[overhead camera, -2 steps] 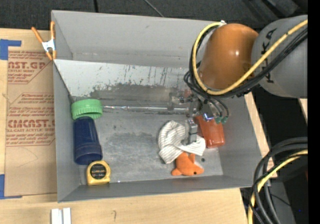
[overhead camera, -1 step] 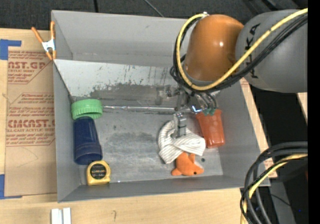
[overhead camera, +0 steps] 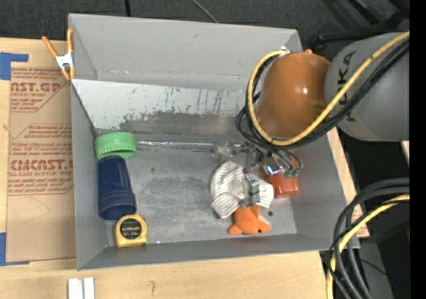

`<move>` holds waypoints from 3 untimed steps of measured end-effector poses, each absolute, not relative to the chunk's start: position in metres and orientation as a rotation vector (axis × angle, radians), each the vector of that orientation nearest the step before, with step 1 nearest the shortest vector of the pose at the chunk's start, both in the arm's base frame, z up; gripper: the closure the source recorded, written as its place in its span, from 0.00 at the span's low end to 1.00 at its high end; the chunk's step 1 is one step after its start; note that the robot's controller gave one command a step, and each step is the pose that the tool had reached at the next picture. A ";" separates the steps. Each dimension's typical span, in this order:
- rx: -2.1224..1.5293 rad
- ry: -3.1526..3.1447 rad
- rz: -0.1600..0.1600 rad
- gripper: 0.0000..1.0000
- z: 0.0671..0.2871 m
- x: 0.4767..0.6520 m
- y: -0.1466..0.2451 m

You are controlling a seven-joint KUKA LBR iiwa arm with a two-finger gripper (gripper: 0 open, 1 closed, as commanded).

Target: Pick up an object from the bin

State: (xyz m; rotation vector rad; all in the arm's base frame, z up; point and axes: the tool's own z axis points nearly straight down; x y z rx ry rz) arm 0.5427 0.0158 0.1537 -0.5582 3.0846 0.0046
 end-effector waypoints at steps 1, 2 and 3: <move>-0.954 2.990 -0.004 0.00 0.113 0.553 -0.010; -1.091 2.940 0.000 0.00 0.082 0.524 0.010; -1.091 2.941 0.001 0.00 0.071 0.510 0.018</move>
Offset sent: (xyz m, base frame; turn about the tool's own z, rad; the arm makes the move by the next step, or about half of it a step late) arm -0.0334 0.0006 -0.0837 -0.3521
